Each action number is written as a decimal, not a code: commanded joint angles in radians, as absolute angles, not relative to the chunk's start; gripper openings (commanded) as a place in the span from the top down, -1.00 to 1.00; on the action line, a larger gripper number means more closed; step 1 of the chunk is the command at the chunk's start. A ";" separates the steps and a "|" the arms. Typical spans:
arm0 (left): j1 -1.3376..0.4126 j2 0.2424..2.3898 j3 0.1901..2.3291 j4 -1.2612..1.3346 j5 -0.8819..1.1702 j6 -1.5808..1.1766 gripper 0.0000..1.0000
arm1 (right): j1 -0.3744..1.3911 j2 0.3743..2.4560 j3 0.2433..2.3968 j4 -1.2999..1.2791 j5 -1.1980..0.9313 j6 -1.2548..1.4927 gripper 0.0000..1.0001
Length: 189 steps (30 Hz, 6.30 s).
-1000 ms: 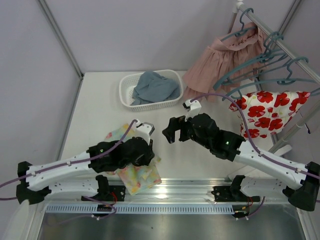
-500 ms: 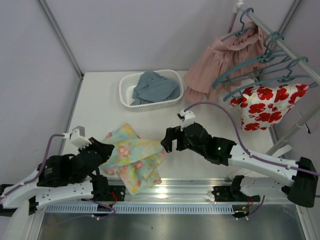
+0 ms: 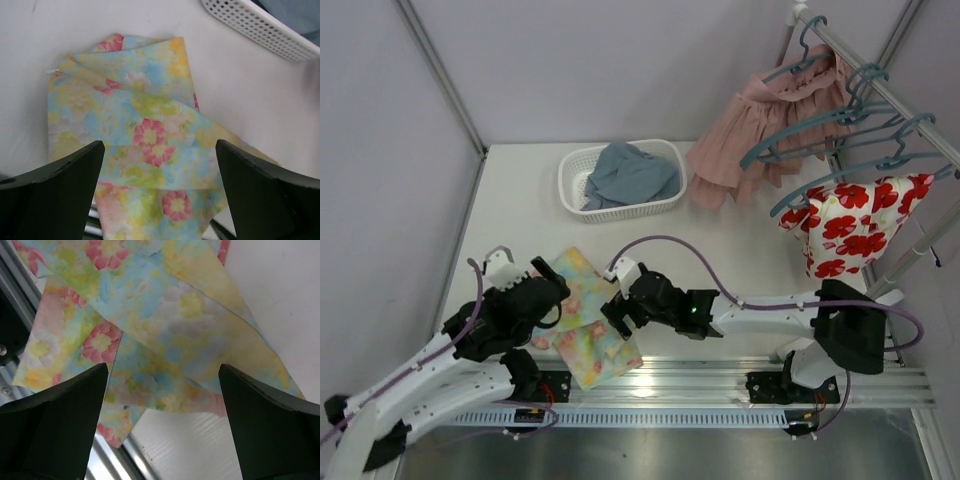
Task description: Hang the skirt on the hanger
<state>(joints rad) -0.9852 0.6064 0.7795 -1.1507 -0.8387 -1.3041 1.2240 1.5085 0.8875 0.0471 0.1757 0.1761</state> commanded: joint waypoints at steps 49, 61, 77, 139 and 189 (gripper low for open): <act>-0.070 0.617 0.396 -0.354 0.146 -0.713 -0.57 | 0.822 1.262 1.021 -0.217 0.216 0.422 1.00; -0.383 0.733 0.462 -0.339 -0.030 -0.712 -0.64 | 0.831 1.307 1.340 -0.287 0.154 0.488 1.00; -0.194 0.526 0.728 -0.641 -0.158 -0.632 -0.94 | 1.131 1.523 1.983 -0.396 0.193 0.417 1.00; -0.753 1.721 1.046 -0.252 -0.221 -0.623 -0.67 | 0.706 0.704 0.841 -0.782 0.215 0.690 1.00; -0.414 1.160 0.643 -0.295 -0.265 -0.594 1.00 | 1.115 1.291 1.131 -0.302 0.121 -0.274 -0.47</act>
<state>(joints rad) -0.4553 1.2087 0.6598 -0.3332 -0.3145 -0.6182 1.0760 1.1866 1.0924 -0.3714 0.0780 0.0277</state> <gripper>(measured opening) 0.011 0.749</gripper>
